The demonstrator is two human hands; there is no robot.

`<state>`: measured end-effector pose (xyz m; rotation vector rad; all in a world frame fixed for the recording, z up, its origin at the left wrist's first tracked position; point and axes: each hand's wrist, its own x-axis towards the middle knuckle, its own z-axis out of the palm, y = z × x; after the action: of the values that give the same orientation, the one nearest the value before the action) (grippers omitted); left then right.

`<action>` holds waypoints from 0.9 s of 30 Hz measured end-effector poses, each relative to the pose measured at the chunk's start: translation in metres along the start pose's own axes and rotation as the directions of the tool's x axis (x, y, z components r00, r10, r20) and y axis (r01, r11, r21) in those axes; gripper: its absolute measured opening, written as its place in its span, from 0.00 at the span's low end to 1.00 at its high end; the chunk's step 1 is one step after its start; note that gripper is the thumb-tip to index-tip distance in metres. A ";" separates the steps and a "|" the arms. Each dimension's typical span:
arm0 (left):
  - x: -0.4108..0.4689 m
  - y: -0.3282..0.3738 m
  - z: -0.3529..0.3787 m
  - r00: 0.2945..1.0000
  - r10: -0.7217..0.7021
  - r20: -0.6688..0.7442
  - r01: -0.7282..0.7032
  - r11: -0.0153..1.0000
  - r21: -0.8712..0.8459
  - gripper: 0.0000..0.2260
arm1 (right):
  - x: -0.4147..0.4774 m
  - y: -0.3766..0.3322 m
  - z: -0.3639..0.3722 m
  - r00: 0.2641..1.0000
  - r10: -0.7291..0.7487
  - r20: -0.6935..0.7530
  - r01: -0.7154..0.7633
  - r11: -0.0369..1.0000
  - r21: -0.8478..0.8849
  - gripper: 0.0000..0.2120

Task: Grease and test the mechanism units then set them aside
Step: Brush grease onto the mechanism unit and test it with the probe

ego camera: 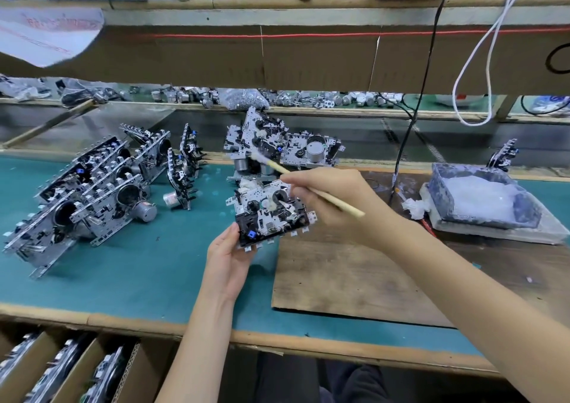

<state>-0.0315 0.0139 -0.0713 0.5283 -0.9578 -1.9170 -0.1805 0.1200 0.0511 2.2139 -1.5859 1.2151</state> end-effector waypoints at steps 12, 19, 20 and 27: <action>-0.001 0.000 0.003 1.000 0.000 -0.002 0.000 1.000 0.000 0.23 | -0.008 -0.019 -0.010 0.998 -0.004 0.055 0.003 1.000 0.023 0.08; -0.001 0.000 0.003 1.000 -0.001 -0.012 0.001 1.000 0.004 0.22 | -0.008 -0.018 -0.008 0.998 0.008 0.069 -0.009 1.000 0.012 0.10; 0.000 0.000 0.003 1.000 -0.001 -0.013 0.001 1.000 0.006 0.22 | -0.008 -0.018 -0.008 0.997 0.008 0.074 -0.009 1.000 0.006 0.10; 0.001 -0.001 0.002 1.000 -0.002 -0.019 0.002 1.000 0.016 0.21 | -0.010 -0.014 -0.010 0.995 -0.003 0.095 0.005 1.000 -0.019 0.06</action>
<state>-0.0336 0.0145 -0.0709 0.5553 -0.9613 -1.9046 -0.1749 0.1387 0.0557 2.2938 -1.6193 1.1042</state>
